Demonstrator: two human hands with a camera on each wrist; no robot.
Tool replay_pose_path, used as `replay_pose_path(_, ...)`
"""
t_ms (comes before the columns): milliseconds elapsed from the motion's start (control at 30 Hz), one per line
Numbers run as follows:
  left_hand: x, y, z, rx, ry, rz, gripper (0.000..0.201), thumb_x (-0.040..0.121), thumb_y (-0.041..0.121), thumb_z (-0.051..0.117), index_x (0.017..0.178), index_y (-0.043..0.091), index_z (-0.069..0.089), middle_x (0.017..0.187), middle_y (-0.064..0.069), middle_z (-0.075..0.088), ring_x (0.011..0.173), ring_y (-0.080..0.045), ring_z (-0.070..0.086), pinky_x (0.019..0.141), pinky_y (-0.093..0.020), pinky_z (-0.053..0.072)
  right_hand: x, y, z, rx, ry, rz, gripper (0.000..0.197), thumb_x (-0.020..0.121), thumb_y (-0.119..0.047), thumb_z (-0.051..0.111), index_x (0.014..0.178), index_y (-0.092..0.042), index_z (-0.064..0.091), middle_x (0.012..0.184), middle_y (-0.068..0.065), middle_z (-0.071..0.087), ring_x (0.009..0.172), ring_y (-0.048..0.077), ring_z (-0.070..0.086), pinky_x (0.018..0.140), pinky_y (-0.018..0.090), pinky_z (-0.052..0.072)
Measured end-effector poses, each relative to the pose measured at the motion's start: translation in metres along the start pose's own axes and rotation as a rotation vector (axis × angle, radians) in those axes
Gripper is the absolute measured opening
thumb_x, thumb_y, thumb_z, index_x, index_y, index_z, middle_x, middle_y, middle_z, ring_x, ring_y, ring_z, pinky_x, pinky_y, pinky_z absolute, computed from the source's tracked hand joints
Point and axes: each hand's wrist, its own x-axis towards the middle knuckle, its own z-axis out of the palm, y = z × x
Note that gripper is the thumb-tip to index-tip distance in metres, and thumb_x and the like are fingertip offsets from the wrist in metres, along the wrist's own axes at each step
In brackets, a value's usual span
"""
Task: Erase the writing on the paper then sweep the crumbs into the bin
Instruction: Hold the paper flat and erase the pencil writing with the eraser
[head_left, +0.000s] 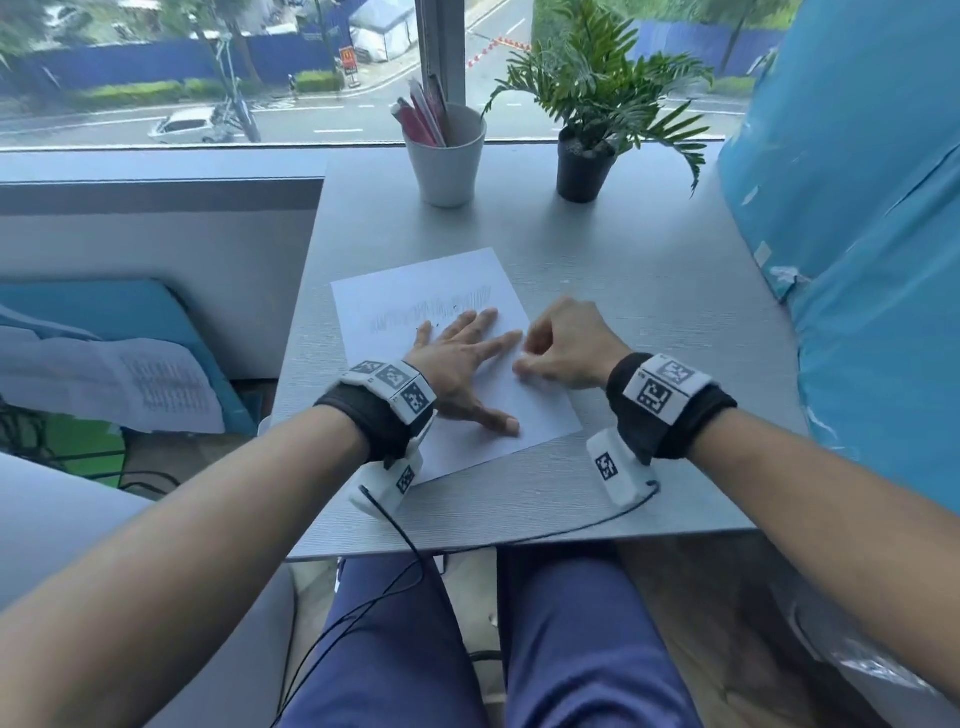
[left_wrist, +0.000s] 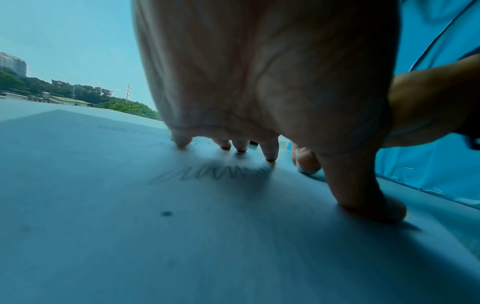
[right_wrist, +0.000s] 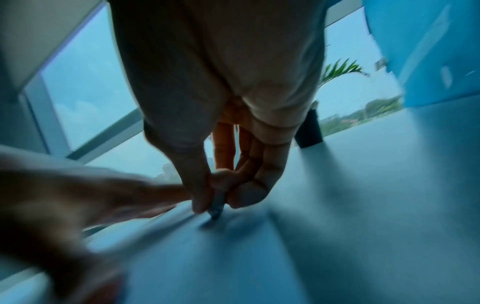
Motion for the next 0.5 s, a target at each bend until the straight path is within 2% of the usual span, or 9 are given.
replay_pose_path(67, 0.000, -0.001, 0.000, -0.004, -0.001, -0.001, 0.124, 0.062, 0.085, 0.065, 0.156, 0.043, -0.005, 0.164, 0.006, -0.022, 0.150, -0.016, -0.021, 0.118, -0.060, -0.011, -0.003, -0.004, 0.003, -0.011, -0.051, -0.030, 0.015, 0.072, -0.024, 0.081, 0.077, -0.010, 0.078, 0.072, 0.000, 0.073, 0.060, 0.007, 0.061, 0.053, 0.009, 0.044)
replay_pose_path(200, 0.001, -0.001, 0.000, 0.003, -0.005, 0.004, 0.124, 0.062, 0.085, 0.065, 0.156, 0.044, -0.005, 0.164, 0.006, -0.022, 0.150, -0.017, -0.020, 0.117, -0.061, -0.010, 0.008, 0.001, -0.009, 0.018, 0.064, 0.041, 0.016, 0.071, -0.025, 0.082, 0.079, -0.011, 0.078, 0.074, 0.002, 0.073, 0.064, 0.007, 0.060, 0.053, 0.006, 0.040)
replay_pose_path(300, 0.002, -0.003, 0.001, 0.000, 0.004, 0.003, 0.126, 0.060, 0.086, 0.065, 0.155, 0.044, -0.006, 0.164, 0.006, -0.022, 0.150, -0.016, -0.020, 0.118, -0.062, -0.008, 0.000, -0.011, 0.002, -0.051, -0.074, -0.067, 0.013, 0.070, -0.023, 0.081, 0.076, -0.012, 0.080, 0.063, -0.005, 0.067, 0.051, -0.001, 0.054, 0.047, 0.003, 0.037)
replay_pose_path(433, 0.002, -0.001, 0.000, 0.004, 0.010, 0.007, 0.126, 0.060, 0.086, 0.065, 0.156, 0.043, -0.004, 0.164, 0.007, -0.021, 0.151, -0.016, -0.020, 0.117, -0.061, -0.009, 0.011, -0.001, -0.006, 0.045, 0.007, 0.021, 0.017, 0.067, -0.026, 0.085, 0.076, -0.013, 0.079, 0.061, -0.007, 0.066, 0.050, -0.005, 0.054, 0.046, 0.002, 0.037)
replay_pose_path(500, 0.001, 0.000, 0.000, 0.003, 0.007, -0.001, 0.127, 0.060, 0.086, 0.065, 0.157, 0.041, -0.004, 0.164, 0.007, -0.021, 0.150, -0.016, -0.020, 0.118, -0.061, -0.009, 0.007, -0.003, 0.000, 0.019, -0.038, -0.023, 0.014, 0.066, -0.023, 0.084, 0.074, -0.013, 0.079, 0.058, -0.008, 0.064, 0.047, -0.004, 0.053, 0.045, 0.004, 0.037)
